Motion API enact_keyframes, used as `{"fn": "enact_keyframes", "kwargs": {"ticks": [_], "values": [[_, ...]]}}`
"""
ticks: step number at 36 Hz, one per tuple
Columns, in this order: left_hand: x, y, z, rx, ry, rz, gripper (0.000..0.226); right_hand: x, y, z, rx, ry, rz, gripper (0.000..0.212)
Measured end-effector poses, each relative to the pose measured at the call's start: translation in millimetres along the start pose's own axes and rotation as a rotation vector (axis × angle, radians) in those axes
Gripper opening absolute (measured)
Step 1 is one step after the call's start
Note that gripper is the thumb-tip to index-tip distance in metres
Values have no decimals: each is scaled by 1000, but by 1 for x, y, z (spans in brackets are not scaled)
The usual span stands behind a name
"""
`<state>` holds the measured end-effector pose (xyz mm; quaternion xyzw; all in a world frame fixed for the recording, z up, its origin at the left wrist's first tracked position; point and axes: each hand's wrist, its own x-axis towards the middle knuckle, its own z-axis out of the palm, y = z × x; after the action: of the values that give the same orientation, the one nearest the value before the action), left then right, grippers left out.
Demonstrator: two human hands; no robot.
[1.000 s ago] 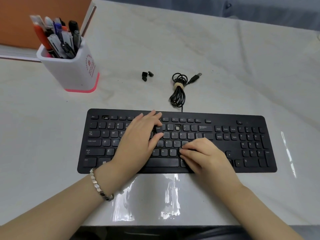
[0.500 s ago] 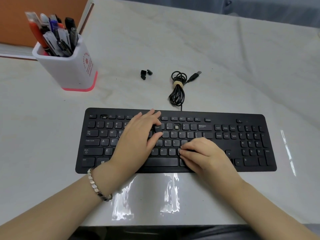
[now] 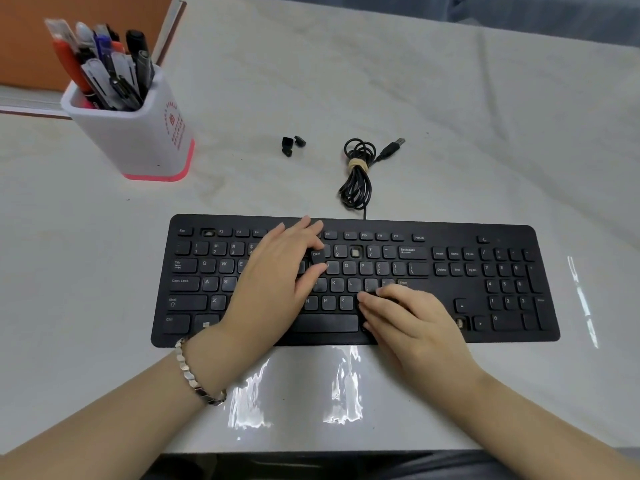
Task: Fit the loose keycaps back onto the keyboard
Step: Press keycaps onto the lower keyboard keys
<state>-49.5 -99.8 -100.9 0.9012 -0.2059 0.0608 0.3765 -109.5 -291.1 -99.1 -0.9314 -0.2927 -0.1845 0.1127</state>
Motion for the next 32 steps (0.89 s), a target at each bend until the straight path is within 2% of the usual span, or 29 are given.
{"fn": "enact_keyframes", "kwargs": {"ticks": [6,9,12,14,16,18,20,25,29,32], "values": [[1,2,0,-10,-11,-2,29,0,-6,-3,27,-64,54,22],[1,3,-2,-46,-2,-17,28,7,-4,-11,135,-156,126,24],[2,6,-5,-161,23,-72,20,19,4,-24,383,-229,259,27],[2,8,-7,-194,36,-55,23,28,6,-34,532,-177,402,22],[2,10,-9,-180,45,17,28,39,5,-39,703,-93,600,7],[2,14,-11,-183,43,99,28,52,4,-41,1049,-56,800,18],[3,20,-12,-222,37,161,24,65,3,-43,1276,-106,891,28],[11,22,-19,-366,81,79,20,87,1,-45,1362,-167,888,25],[18,16,-24,-331,31,136,25,94,3,-40,1283,-213,881,29],[36,9,-30,-221,-57,168,39,95,13,-38,1257,-176,936,26]]}}
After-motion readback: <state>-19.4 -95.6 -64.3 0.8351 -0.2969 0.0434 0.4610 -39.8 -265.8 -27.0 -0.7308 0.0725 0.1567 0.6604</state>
